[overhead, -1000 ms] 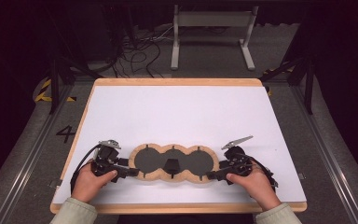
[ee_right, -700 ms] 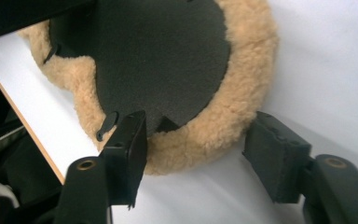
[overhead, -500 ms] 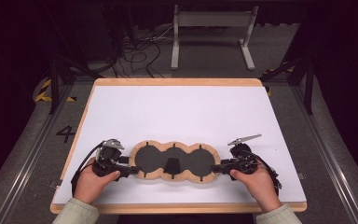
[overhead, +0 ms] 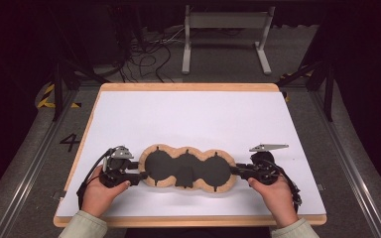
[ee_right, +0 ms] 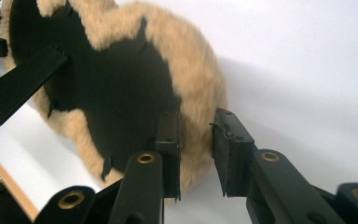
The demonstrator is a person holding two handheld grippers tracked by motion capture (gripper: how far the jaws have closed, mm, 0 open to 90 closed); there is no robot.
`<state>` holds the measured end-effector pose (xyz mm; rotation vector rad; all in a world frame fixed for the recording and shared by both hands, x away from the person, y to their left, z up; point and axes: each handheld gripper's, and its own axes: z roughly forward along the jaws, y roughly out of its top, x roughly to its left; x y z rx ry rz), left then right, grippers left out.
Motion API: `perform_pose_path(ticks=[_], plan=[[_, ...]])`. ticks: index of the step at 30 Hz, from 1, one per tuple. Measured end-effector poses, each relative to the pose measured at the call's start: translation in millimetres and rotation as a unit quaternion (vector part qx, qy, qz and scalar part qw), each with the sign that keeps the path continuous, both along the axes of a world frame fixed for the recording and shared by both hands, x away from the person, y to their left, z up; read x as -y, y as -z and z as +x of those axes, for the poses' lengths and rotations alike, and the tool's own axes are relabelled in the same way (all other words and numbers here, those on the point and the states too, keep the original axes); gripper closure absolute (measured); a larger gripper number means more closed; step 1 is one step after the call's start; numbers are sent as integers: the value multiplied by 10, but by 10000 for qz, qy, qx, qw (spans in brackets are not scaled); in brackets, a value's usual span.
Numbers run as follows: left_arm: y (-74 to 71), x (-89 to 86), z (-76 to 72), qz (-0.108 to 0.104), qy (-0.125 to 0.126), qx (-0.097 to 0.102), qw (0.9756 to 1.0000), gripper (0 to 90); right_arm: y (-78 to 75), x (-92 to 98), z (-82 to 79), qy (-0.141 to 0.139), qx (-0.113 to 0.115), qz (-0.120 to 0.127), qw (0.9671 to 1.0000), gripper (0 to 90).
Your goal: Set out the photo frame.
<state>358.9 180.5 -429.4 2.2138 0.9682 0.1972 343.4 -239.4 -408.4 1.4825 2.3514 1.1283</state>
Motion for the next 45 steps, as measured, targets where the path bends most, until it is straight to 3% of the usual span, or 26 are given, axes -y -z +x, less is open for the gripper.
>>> perform_pose_path(ticks=[3,6,9,14,20,25,41,45], plan=[[-9,-3,-10,-8,21,82,10000,471,-21,-24,-24,16,195,-129,9997,758],[-13,-16,-34,-18,72,160,9998,472,-24,-32,-40,-14,248,-177,9995,758],[16,-12,-81,133,120,213,9996,472,-38,-27,-69,-95,342,-155,9993,763],[21,-49,-200,224,208,528,9981,500,-73,-14,-195,-300,562,-136,9979,763],[-10,-122,-310,91,316,511,9982,537,-124,23,-303,-610,719,-40,9955,758],[-21,-166,-368,14,428,428,9982,539,-167,55,-359,-863,674,46,9940,734],[-44,-252,-568,-116,626,465,9969,542,-273,81,-603,-1547,565,14,9863,724],[-40,-278,-597,-176,697,446,9964,544,-298,68,-681,-1777,504,-54,9828,668]])
